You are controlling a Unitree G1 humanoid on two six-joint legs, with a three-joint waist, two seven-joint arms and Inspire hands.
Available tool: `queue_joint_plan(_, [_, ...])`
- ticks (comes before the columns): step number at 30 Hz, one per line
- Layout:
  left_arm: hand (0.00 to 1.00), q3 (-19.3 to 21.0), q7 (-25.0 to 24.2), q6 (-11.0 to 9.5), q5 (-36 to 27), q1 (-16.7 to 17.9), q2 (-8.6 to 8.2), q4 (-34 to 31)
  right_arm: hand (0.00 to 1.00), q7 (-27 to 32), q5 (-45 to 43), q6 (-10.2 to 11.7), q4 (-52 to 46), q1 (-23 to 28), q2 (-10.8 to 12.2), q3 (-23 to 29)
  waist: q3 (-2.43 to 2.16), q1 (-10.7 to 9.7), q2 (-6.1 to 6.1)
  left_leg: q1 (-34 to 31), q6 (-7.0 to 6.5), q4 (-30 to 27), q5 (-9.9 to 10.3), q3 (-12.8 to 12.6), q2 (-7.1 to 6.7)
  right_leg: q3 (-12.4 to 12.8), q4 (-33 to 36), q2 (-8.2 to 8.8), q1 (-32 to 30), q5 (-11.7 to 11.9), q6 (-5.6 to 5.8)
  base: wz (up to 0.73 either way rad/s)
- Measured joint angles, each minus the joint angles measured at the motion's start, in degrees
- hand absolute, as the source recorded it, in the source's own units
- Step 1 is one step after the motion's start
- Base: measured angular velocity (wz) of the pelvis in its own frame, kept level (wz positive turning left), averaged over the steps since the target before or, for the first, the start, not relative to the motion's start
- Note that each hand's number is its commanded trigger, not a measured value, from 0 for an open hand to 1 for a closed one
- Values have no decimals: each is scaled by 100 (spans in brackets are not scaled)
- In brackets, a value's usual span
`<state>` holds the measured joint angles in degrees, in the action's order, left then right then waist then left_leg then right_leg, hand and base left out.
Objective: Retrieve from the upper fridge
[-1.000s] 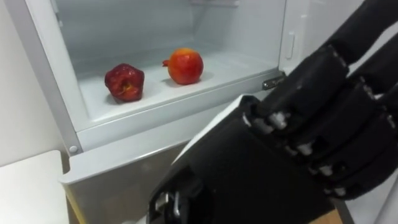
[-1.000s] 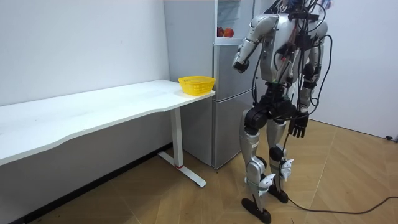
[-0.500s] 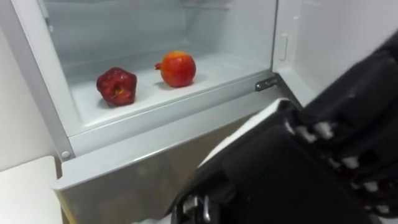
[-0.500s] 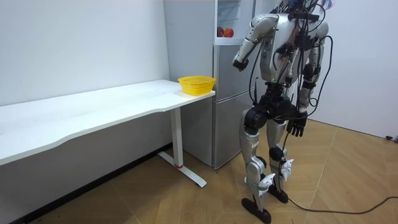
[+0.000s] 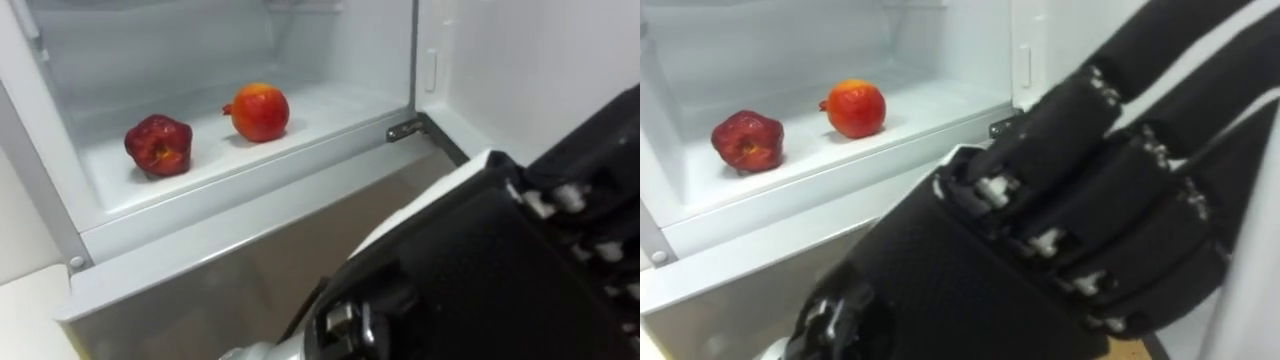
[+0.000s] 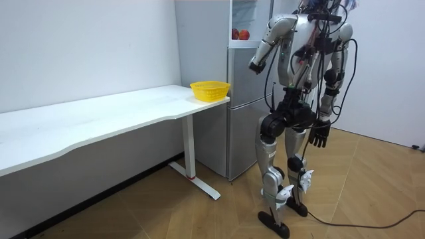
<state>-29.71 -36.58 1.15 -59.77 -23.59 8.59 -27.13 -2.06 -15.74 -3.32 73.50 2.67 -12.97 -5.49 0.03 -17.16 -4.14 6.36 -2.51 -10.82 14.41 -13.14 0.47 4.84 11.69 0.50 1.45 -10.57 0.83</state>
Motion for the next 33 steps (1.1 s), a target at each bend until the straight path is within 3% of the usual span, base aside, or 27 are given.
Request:
queue_joint_plan(17, [0,-32,187,115,53,-182,-192,143,0,-190,-50,-167,-248,68,-37,12,2,-324,-2,-14,0,-4,0,-123,44,64,-1,-10,-24,1,-1,-2])
queue_joint_plan(33, [0,-44,235,130,203,-204,-270,158,0,-314,-75,-163,-274,62,-36,5,32,-270,42,-3,1,-3,1,-178,65,124,-2,-41,-43,3,-8,-1])
